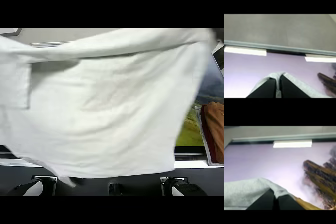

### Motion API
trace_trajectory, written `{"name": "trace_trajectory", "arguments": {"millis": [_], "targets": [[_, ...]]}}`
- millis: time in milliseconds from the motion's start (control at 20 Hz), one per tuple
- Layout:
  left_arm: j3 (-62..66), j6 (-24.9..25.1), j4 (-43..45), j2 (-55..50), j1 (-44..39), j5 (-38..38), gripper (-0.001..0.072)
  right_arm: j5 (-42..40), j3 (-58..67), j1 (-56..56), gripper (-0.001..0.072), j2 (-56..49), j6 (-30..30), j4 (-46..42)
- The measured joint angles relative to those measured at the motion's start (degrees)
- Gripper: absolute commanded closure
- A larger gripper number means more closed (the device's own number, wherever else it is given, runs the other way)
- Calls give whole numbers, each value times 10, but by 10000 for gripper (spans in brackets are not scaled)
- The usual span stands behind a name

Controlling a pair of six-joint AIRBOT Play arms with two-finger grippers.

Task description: Fold the clothes and pants, and hang the long-sleeved shirts on hangers.

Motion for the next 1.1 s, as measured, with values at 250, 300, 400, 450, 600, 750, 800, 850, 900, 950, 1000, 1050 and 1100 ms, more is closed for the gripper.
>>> {"name": "trace_trajectory", "arguments": {"millis": [250, 300, 400, 450, 600, 750, 800, 850, 900, 950, 1000, 1050, 1100], "targets": [[-1, 31, -31, -242, -35, 40, 683, -21, 0, 0, 679, -206, -7, -10], [-1, 37, -34, -290, -43, 56, 683, -34, 0, 0, 679, -245, -10, -12], [-1, 47, -38, -376, -58, 92, 682, -67, 0, 0, 679, -324, -17, -18], [-1, 50, -39, -412, -64, 115, 682, -89, 0, 0, 679, -361, -20, -21], [0, 56, -42, -497, -75, 177, 676, -159, 0, 0, 676, -447, -24, -26], [0, 58, -44, -544, -78, 215, 348, -223, 0, 0, 349, -497, -21, -28], [0, 58, -43, -551, -77, 217, 289, -236, 0, -1, 200, -505, -14, -28], [0, 58, -44, -553, -75, 217, 288, -240, 1, -3, 151, -508, -7, -28], [1, 59, -45, -550, -70, 214, 289, -240, 1, -5, 151, -507, 0, -28], [1, 58, -45, -542, -62, 199, 289, -235, 1, -11, 146, -501, 7, -28], [2, 57, -44, -531, -54, 187, 290, -223, 1, -19, 94, -491, 12, -28], [2, 52, -45, -515, -42, 169, 291, -204, 1, -31, 90, -477, 16, -27], [2, 43, -45, -497, -28, 146, 291, -182, 1, -46, 90, -462, 19, -26]]}}
